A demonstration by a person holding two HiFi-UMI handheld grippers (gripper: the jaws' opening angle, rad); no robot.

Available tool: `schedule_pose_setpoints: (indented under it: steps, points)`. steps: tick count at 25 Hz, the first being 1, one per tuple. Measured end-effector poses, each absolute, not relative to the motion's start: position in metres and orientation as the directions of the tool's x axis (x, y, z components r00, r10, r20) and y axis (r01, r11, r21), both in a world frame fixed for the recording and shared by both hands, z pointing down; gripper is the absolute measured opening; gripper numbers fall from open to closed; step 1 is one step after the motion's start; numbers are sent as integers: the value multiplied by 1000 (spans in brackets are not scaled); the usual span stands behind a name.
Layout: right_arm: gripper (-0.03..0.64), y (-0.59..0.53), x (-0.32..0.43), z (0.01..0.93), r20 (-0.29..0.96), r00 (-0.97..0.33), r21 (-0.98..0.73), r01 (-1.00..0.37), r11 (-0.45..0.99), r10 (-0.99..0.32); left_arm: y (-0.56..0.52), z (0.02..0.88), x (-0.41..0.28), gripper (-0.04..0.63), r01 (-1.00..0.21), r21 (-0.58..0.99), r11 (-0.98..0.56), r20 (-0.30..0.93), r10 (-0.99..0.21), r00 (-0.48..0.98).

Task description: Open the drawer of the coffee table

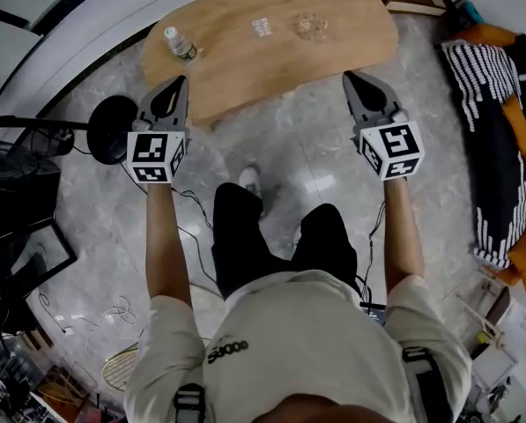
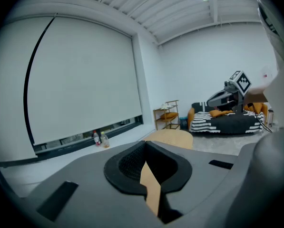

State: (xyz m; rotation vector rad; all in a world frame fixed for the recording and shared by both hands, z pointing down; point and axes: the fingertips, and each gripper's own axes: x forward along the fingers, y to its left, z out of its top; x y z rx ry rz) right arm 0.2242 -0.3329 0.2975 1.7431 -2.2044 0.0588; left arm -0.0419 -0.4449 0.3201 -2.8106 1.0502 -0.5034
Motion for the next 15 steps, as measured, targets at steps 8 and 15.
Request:
schedule_pose_setpoints:
  steps: [8, 15]
  points:
    - [8, -334, 227, 442, 304, -228, 178, -940, 290, -925, -453, 459, -52, 17, -637, -261, -726, 276, -688, 671]
    - [71, -345, 245, 551, 241, -206, 159, -956, 248, -948, -450, 563, -67, 17, -671, -284, -685, 194, -726, 660]
